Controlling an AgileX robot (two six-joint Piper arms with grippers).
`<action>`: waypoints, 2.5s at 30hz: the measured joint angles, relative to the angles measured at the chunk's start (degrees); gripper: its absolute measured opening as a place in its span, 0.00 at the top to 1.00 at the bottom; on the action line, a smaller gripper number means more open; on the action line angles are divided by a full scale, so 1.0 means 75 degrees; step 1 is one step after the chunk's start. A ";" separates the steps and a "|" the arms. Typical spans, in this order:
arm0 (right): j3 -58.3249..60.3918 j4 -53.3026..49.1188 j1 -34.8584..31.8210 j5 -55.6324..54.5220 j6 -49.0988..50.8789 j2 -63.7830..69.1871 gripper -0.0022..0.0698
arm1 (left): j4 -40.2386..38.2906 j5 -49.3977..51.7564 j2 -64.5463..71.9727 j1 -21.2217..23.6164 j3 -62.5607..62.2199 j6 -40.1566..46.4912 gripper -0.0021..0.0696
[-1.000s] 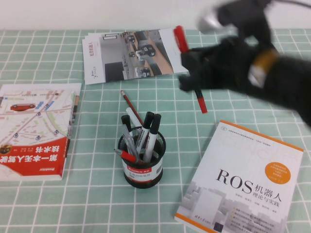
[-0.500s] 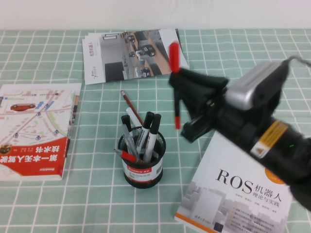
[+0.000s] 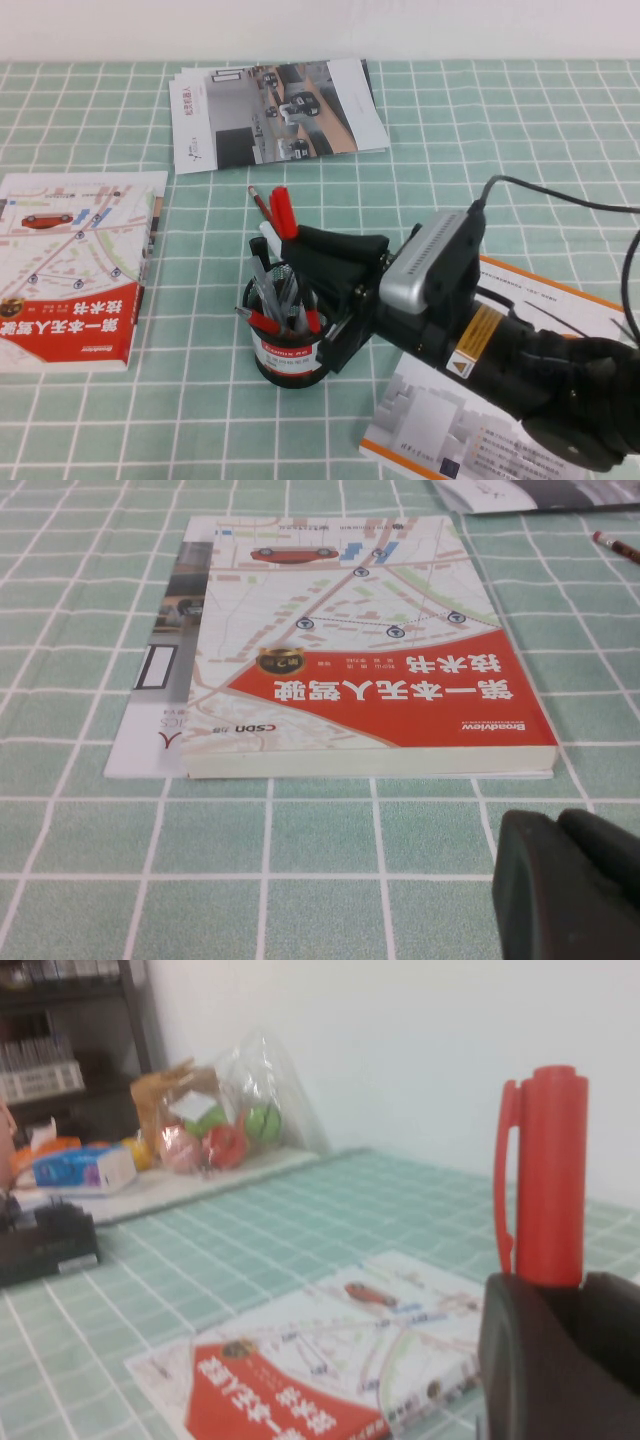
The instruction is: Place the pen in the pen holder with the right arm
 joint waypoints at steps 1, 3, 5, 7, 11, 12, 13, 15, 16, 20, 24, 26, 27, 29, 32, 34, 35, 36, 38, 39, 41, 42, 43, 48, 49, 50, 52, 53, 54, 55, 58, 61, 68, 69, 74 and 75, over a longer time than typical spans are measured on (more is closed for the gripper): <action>-0.0033 -0.0015 0.0000 0.0000 -0.0021 0.0064 0.88 | 0.0000 0.0000 0.0000 0.0000 0.0000 0.0000 0.98; -0.0112 -0.0015 0.0000 0.0000 -0.0057 0.0203 0.88 | 0.0000 0.0000 0.0000 0.0000 0.0000 0.0000 0.98; -0.0228 -0.0015 0.0000 -0.0017 -0.0126 0.0333 0.88 | 0.0000 0.0000 0.0000 0.0000 0.0000 0.0000 0.98; -0.0335 -0.0030 0.0000 -0.0017 -0.0160 0.0450 0.88 | 0.0000 0.0000 0.0000 0.0000 0.0000 0.0000 0.98; -0.0466 -0.0061 0.0000 -0.0031 -0.0160 0.0636 0.88 | 0.0000 0.0000 0.0000 0.0000 0.0000 0.0000 0.98; -0.0493 -0.0064 0.0000 -0.0031 -0.0172 0.0669 0.88 | 0.0000 0.0000 0.0000 0.0000 0.0000 0.0000 0.98; -0.0514 -0.0078 0.0000 -0.0031 -0.0178 0.0706 0.88 | 0.0000 0.0000 0.0000 0.0000 0.0000 0.0000 0.98; -0.0506 -0.0093 0.0000 -0.0031 -0.0210 0.0755 0.87 | 0.0000 0.0000 0.0000 0.0000 0.0000 0.0000 0.98; -0.0519 -0.0093 0.0000 -0.0031 -0.0208 0.0772 0.86 | 0.0000 0.0000 0.0000 0.0000 0.0000 0.0000 0.98; -0.0519 -0.0093 0.0000 0.0002 -0.0214 0.0785 0.72 | 0.0000 0.0000 0.0000 0.0000 0.0000 0.0000 0.98; -0.0524 -0.0093 0.0000 0.0047 -0.0214 0.0785 0.54 | 0.0000 0.0000 0.0000 0.0000 0.0000 0.0000 0.98; -0.0524 -0.0093 0.0000 0.0207 -0.0214 0.0753 0.51 | 0.0000 0.0000 0.0000 0.0000 0.0000 0.0000 0.98; -0.0524 -0.0108 0.0000 0.0283 -0.0214 0.0713 0.51 | 0.0000 0.0000 0.0000 0.0000 0.0000 0.0000 0.98; -0.0524 -0.0174 0.0000 0.0647 -0.0214 0.0490 0.51 | 0.0000 0.0000 0.0000 0.0000 0.0000 0.0000 0.98; -0.0524 -0.0439 0.0000 0.1169 -0.0040 0.0019 0.54 | 0.0000 0.0000 0.0000 0.0000 0.0000 0.0000 0.98; -0.0524 -0.0670 0.0000 0.1674 0.0173 -0.0386 0.58 | 0.0000 0.0000 0.0000 0.0000 0.0000 0.0000 0.98; -0.0524 -0.0798 0.0000 0.2014 0.0331 -0.0636 0.61 | 0.0000 0.0000 0.0000 0.0000 0.0000 0.0000 0.98; -0.0524 -0.0925 0.0000 0.2340 0.0477 -0.0851 0.64 | 0.0000 0.0000 0.0000 0.0000 0.0000 0.0000 0.98; -0.0524 -0.1227 0.0000 0.3327 0.0748 -0.1442 0.75 | 0.0000 0.0000 0.0000 0.0000 0.0000 0.0000 0.98; -0.0524 -0.1367 0.0000 0.3762 0.0828 -0.1760 0.80 | 0.0000 0.0000 0.0000 0.0000 0.0000 0.0000 0.98; -0.0524 -0.1680 0.0000 0.4901 0.1065 -0.2409 0.91 | 0.0000 0.0000 0.0000 0.0000 0.0000 0.0000 0.98; -0.0524 -0.1777 0.0000 0.5470 0.1164 -0.2668 0.93 | 0.0000 0.0000 0.0000 0.0000 0.0000 0.0000 0.98; -0.0524 -0.1882 0.0000 0.6025 0.1272 -0.2990 0.96 | 0.0000 0.0000 0.0000 0.0000 0.0000 0.0000 0.98; -0.0344 -0.2256 0.0000 0.8064 0.1665 -0.4508 0.99 | 0.0000 0.0000 0.0000 0.0000 0.0000 0.0000 0.98; -0.0205 -0.2272 0.0000 0.8310 0.1683 -0.4836 0.99 | 0.0000 0.0000 0.0000 0.0000 0.0000 0.0000 0.98; -0.0028 -0.2289 0.0000 0.8483 0.1685 -0.5175 0.99 | 0.0000 0.0000 0.0000 0.0000 0.0000 0.0000 0.98; 0.0408 -0.2273 0.0000 0.8685 0.1703 -0.5809 0.99 | 0.0000 0.0000 0.0000 0.0000 0.0000 0.0000 0.98; 0.0652 -0.2236 0.0000 0.8757 0.1703 -0.6159 0.99 | 0.0000 0.0000 0.0000 0.0000 0.0000 0.0000 0.98; 0.0852 -0.2220 0.0000 0.8772 0.1705 -0.6435 0.99 | 0.0000 0.0000 0.0000 0.0000 0.0000 0.0000 0.98; 0.1099 -0.2203 0.0000 0.8809 0.1719 -0.6767 0.99 | 0.0000 0.0000 0.0000 0.0000 0.0000 0.0000 0.98; 0.1708 -0.2172 0.0000 0.8858 0.1719 -0.7601 1.00 | 0.0000 0.0000 0.0000 0.0000 0.0000 0.0000 0.98; 0.2224 -0.2172 0.0000 0.8932 0.1719 -0.8125 1.00 | 0.0000 0.0000 0.0000 0.0000 0.0000 0.0000 0.98; 0.2681 -0.2154 0.0000 0.9644 0.1733 -0.8476 1.00 | 0.0000 0.0000 0.0000 0.0000 0.0000 0.0000 0.98; 0.2697 -0.2154 0.0000 0.9717 0.1733 -0.8499 1.00 | 0.0000 0.0000 0.0000 0.0000 0.0000 0.0000 0.98; 0.2918 -0.1896 -0.0794 1.0047 0.1733 -0.8847 1.00 | 0.0000 0.0000 0.0000 0.0000 0.0000 0.0000 0.98; 0.3096 -0.1842 -0.1178 0.9958 0.1733 -0.9056 1.00 | 0.0000 0.0000 0.0000 0.0000 0.0000 0.0000 0.98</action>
